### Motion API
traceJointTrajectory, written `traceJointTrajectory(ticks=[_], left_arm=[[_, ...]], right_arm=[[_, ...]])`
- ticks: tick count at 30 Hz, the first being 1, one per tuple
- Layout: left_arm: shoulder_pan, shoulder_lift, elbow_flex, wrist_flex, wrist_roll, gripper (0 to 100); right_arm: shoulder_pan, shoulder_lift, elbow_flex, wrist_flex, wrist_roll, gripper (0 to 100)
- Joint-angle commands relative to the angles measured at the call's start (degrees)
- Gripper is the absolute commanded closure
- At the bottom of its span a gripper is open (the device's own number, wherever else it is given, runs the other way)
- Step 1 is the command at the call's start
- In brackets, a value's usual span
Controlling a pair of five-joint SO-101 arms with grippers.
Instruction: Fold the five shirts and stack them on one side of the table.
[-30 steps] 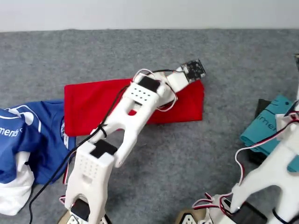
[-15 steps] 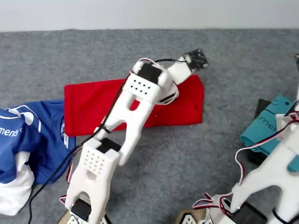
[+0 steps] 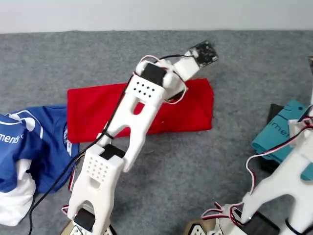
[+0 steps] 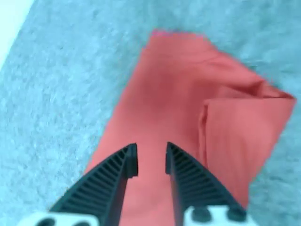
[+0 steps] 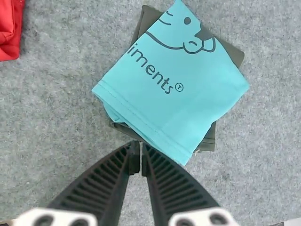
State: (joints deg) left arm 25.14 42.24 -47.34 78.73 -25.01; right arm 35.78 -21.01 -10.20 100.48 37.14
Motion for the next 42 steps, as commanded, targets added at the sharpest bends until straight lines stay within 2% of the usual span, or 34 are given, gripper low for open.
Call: traceJointTrajectory(ticks=[1,4,7,12,17,21,25,33,40,42], left_arm=[[0.0,-0.4,5.8,-3.7,-2.2,90],[2.0,-1.1,10.9,-2.0,-6.0,93],[4.9,-1.1,10.2,2.7,-6.5,99],[11.5,-1.1,7.9,12.0,-6.5,98],[14.8,-1.1,1.8,18.5,-6.3,98],[13.4,-0.4,-1.6,18.4,-6.2,98],[12.7,-0.4,0.9,18.4,-6.2,98],[17.3,-0.5,6.5,20.4,-3.8,98],[17.0,-0.4,7.6,17.5,2.1,84],[16.4,-0.4,7.7,15.7,2.1,84]], right_arm=[[-0.6,-2.0,-0.2,2.2,-0.6,98.3],[-0.6,-2.0,-0.2,2.2,-0.6,98.3],[-0.6,-2.0,-0.2,2.2,-0.6,98.3],[-0.5,-2.0,-0.2,2.2,-0.6,98.3],[1.5,-2.0,-0.2,2.2,-0.4,98.4],[3.9,-2.0,-0.2,2.2,-0.3,98.4],[4.2,-2.0,-0.2,2.2,-0.3,98.4],[3.9,-1.8,-0.2,2.2,-0.3,98.4],[3.9,-1.8,-0.2,2.2,-0.3,98.4],[3.9,-1.9,-0.2,2.2,-0.3,98.4]])
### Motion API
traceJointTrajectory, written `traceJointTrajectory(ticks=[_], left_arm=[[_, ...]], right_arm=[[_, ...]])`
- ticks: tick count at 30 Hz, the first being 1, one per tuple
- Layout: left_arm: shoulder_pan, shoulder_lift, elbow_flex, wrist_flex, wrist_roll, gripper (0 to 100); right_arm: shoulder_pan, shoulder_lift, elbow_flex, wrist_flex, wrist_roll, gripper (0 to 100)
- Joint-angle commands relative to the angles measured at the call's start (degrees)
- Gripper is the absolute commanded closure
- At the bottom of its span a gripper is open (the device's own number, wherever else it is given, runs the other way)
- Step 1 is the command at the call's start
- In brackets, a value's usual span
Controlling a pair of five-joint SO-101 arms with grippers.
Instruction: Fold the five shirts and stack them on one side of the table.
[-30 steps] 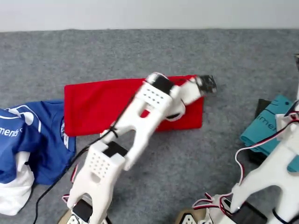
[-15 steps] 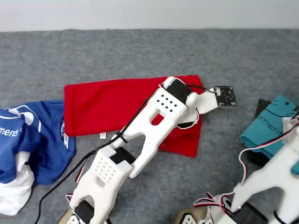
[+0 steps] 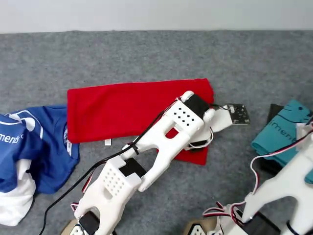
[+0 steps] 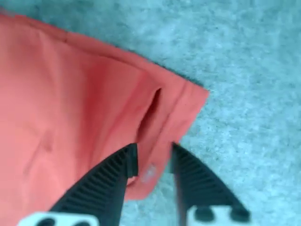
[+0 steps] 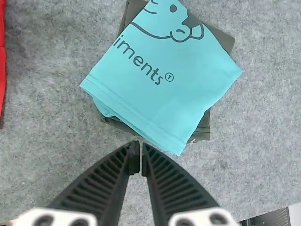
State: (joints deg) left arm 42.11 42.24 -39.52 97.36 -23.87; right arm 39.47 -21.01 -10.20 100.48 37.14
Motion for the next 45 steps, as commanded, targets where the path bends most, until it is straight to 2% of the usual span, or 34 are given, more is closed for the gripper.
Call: traceJointTrajectory(ticks=[1,8,14,28,34,41,45], left_arm=[[-1.1,-0.1,0.1,-3.7,0.9,84],[-3.5,7.8,0.2,-5.5,0.9,85],[-4.5,6.1,-0.4,-6.9,0.7,99],[-4.0,1.2,-1.4,-4.6,1.0,98],[-2.9,1.1,-1.4,-1.8,1.0,91],[-3.2,1.6,-8.4,-0.2,0.8,91],[-3.3,1.8,-8.5,-0.6,-0.4,91]], right_arm=[[0.2,-1.9,-0.2,2.2,-0.3,98.4],[0.5,-1.9,-0.2,2.2,-0.3,98.4],[0.5,-1.9,-0.2,2.2,-0.3,98.4],[0.4,-1.6,-0.2,2.2,-0.3,98.4],[0.4,-1.6,-0.2,2.2,-0.4,98.4],[0.5,-1.9,-0.2,2.2,-0.4,98.4],[0.5,-1.9,-0.2,2.2,-0.5,98.4]])
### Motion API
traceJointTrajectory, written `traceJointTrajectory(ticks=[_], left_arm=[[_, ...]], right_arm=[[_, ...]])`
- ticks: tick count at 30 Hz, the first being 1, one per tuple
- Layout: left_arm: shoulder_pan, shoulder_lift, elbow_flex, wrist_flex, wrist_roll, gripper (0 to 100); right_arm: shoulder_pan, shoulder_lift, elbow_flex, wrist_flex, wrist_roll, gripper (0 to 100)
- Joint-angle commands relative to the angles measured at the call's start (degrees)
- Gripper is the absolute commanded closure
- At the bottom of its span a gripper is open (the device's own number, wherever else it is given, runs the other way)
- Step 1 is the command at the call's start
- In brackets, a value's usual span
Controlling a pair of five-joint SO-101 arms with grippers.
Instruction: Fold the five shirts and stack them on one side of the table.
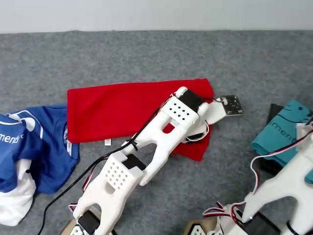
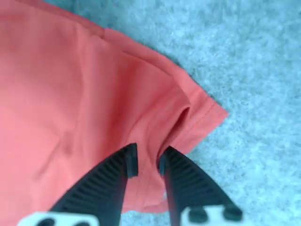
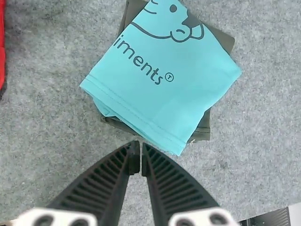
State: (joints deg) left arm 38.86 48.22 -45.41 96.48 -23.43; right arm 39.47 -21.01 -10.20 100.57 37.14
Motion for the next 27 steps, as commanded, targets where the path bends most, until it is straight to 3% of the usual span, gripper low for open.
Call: traceJointTrajectory(ticks=[1,5,18,27], left_arm=[[0.1,-4.0,-2.0,-0.1,-1.2,92],[0.0,-1.0,-1.0,-1.5,-1.3,99],[-5.5,1.5,-15.1,-0.4,-2.4,98],[-9.8,6.3,-15.3,-8.1,-3.7,98]], right_arm=[[0.5,-1.9,-0.2,2.1,-0.5,98.4],[0.4,-1.9,-0.2,2.1,-0.5,98.4],[0.2,-1.7,-0.2,2.1,-0.5,98.4],[0.2,-1.5,-0.2,2.1,-0.5,98.4]])
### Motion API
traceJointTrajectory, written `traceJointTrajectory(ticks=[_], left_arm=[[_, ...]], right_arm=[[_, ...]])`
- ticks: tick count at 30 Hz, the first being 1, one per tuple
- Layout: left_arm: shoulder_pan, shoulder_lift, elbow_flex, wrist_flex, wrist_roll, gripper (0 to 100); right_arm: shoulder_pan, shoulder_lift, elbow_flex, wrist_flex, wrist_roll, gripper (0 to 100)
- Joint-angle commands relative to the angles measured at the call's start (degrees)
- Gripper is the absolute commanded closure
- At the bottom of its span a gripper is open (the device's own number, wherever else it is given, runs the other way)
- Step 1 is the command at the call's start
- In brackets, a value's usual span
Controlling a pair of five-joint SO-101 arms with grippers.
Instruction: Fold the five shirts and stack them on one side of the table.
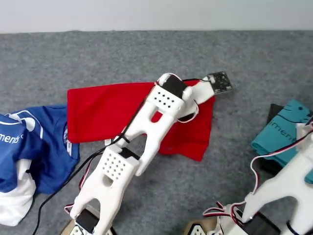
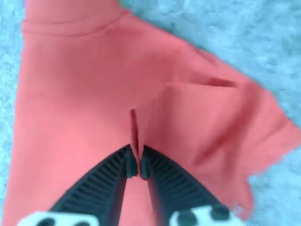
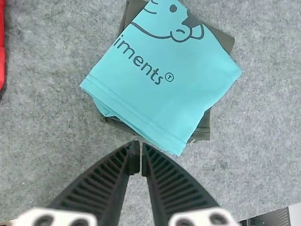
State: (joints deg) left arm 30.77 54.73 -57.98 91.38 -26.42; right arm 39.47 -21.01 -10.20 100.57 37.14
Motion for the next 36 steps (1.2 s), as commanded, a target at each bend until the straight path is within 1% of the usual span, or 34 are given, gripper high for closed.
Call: traceJointTrajectory(ticks=[1,9,14,16,18,22,26,28,32,33,35,36], left_arm=[[-2.4,0.3,-2.7,-3.5,-0.7,98],[-5.5,0.7,-2.7,-4.9,-0.7,97],[-6.4,0.8,-2.8,-6.9,0.2,82],[-7.1,0.8,-2.8,-8.6,0.3,81],[-7.6,0.7,-2.8,-9.8,-1.7,80],[-8.3,0.3,-2.8,-9.7,-4.2,81],[-7.6,-1.8,-6.2,-4.0,-4.1,81],[-6.1,-2.6,-8.7,-0.7,-3.8,83],[-2.3,-3.3,-13.8,9.1,-3.3,86],[-1.1,-3.2,-14.0,9.5,-2.7,86],[0.5,-3.8,-12.6,9.3,0.8,86],[1.2,-4.1,-11.8,9.3,1.1,86]], right_arm=[[0.2,-1.5,-0.2,2.1,-0.4,98.4],[0.2,-1.6,-0.2,2.1,-0.4,98.4],[0.2,-1.5,-0.2,2.1,-0.4,98.4],[0.2,-1.5,-0.2,2.1,-0.4,98.4],[0.2,-1.8,-0.2,2.1,-0.3,98.4],[0.4,-1.9,-0.2,2.1,-0.3,98.4],[0.4,-1.9,-0.2,2.1,-0.3,98.4],[0.4,-1.9,-0.2,2.1,-0.3,98.4],[0.2,-1.9,-0.2,2.1,-0.5,98.4],[0.2,-1.9,-0.2,2.1,-0.5,98.4],[0.2,-1.8,-0.2,2.1,-0.5,98.4],[0.2,-1.8,-0.2,2.1,-0.5,98.4]])
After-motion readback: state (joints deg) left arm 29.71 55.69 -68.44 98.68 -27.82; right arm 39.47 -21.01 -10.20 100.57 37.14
